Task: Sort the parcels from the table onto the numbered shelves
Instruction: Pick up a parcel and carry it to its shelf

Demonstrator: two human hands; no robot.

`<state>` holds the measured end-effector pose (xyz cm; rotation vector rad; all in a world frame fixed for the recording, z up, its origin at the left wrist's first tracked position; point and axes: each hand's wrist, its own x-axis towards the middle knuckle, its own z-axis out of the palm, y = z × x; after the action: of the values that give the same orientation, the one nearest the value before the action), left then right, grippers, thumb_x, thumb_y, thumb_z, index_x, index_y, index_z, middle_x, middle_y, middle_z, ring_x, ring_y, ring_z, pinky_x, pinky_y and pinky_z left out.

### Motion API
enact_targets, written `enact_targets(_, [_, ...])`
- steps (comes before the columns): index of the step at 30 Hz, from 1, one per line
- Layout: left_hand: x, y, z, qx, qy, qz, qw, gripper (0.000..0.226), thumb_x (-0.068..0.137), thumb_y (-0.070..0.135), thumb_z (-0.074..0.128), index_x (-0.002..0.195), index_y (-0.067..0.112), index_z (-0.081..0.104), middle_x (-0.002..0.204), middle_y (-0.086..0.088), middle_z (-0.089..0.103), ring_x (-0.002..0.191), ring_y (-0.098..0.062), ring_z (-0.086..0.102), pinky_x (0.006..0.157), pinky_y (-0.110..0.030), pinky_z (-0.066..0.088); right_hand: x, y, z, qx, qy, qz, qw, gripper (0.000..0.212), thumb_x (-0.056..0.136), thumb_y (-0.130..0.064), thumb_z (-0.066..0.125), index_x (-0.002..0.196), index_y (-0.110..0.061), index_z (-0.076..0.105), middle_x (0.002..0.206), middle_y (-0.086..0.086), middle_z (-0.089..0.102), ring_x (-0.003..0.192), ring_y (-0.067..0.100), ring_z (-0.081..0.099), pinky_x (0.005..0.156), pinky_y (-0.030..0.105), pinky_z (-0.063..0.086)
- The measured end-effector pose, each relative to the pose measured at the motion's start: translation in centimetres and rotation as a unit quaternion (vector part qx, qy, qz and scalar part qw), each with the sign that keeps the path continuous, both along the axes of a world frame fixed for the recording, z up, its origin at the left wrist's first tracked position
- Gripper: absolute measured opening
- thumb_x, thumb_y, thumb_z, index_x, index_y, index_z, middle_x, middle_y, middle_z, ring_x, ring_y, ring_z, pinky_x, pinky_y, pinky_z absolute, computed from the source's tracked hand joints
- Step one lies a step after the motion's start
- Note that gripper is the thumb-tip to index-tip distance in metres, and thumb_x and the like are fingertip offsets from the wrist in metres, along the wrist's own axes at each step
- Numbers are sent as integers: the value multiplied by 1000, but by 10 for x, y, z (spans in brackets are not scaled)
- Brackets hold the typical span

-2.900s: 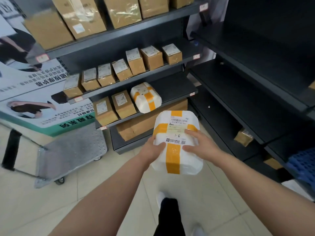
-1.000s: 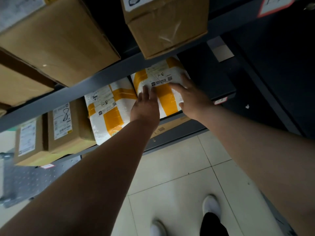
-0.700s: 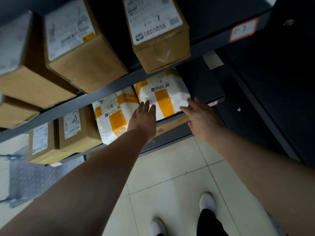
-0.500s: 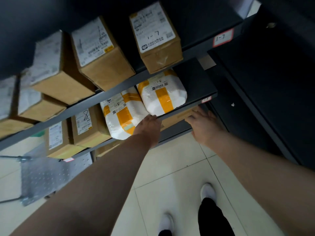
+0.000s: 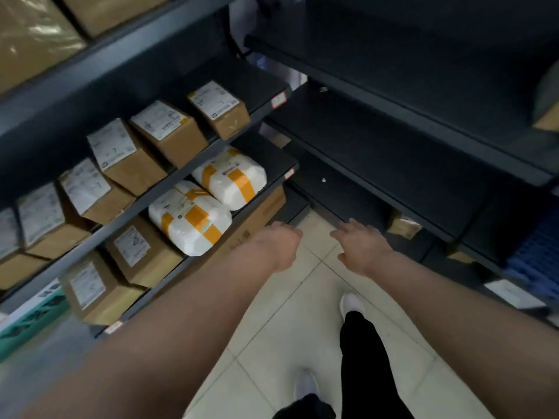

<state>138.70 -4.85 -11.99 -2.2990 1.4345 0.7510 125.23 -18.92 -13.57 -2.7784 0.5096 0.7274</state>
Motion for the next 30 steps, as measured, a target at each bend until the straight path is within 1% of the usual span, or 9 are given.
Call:
enact_targets(3, [-48, -11, 21, -5, 2, -79, 997, 46, 93, 15, 49, 138, 9, 42, 139, -14, 47, 128, -30, 40, 103, -42, 42, -73, 15, 20, -14, 1, -68, 998, 57, 98, -29, 48, 150, -21, 28, 159, 7, 18, 148, 26, 11, 118, 43, 17])
enact_targets(7, [-124, -30, 46, -28, 7, -162, 986, 39, 93, 13, 52, 132, 9, 47, 133, -15, 53, 124, -32, 46, 96, -37, 42, -176, 32, 41, -27, 10, -189, 981, 56, 98, -28, 48, 150, -21, 28, 159, 6, 17, 148, 25, 11, 118, 44, 17])
enact_targets(10, [-188, -45, 51, -31, 13, -238, 971, 40, 92, 13, 51, 132, 13, 48, 132, -12, 55, 123, -32, 49, 95, -39, 44, -254, 47, 51, -42, 16, -283, 958, 53, 97, -29, 50, 147, -19, 34, 156, 7, 25, 146, 26, 16, 116, 44, 24])
enact_targets(12, [-240, -58, 53, -24, 27, -291, 956, 48, 91, 15, 52, 139, 17, 45, 136, -10, 53, 126, -31, 47, 99, -41, 45, -313, 62, 60, -45, 20, -351, 935, 51, 96, -30, 51, 143, -19, 38, 151, 6, 33, 143, 26, 23, 113, 44, 29])
enact_targets(14, [-271, -68, 57, -15, 36, -318, 947, 55, 92, 16, 51, 146, 21, 38, 139, -11, 50, 127, -32, 46, 101, -41, 44, -349, 70, 63, -49, 3, -396, 917, 48, 95, -30, 52, 141, -19, 40, 147, 5, 38, 140, 24, 27, 111, 43, 32])
enact_targets(19, [-412, -81, 79, -24, 48, -423, 904, 48, 94, 23, 51, 141, 21, 42, 136, -8, 52, 123, -29, 50, 96, -42, 47, -488, 120, 73, -53, -14, -539, 841, 53, 95, -31, 52, 145, -22, 36, 151, 2, 35, 141, 22, 29, 110, 40, 32])
enact_targets(24, [-569, -71, 98, -30, 95, -473, 876, 58, 95, 38, 54, 148, 27, 34, 146, -6, 45, 129, -28, 48, 103, -44, 43, -632, 182, 88, -62, -16, -648, 759, 55, 95, -33, 53, 145, -25, 36, 147, 1, 40, 135, 22, 37, 105, 40, 37])
enact_targets(27, [-666, -59, 109, -45, 107, -524, 844, 60, 93, 39, 56, 148, 29, 34, 146, -4, 46, 129, -26, 48, 103, -44, 43, -714, 216, 103, -88, -14, -701, 707, 51, 92, -35, 54, 141, -25, 41, 142, 1, 44, 131, 23, 41, 102, 40, 41])
enact_targets(30, [-751, -40, 124, -47, 122, -575, 807, 58, 95, 37, 54, 148, 27, 34, 147, -4, 45, 130, -26, 48, 104, -44, 42, -781, 253, 118, -109, -18, -752, 649, 49, 92, -36, 54, 138, -25, 43, 141, 1, 43, 131, 24, 41, 99, 40, 40])
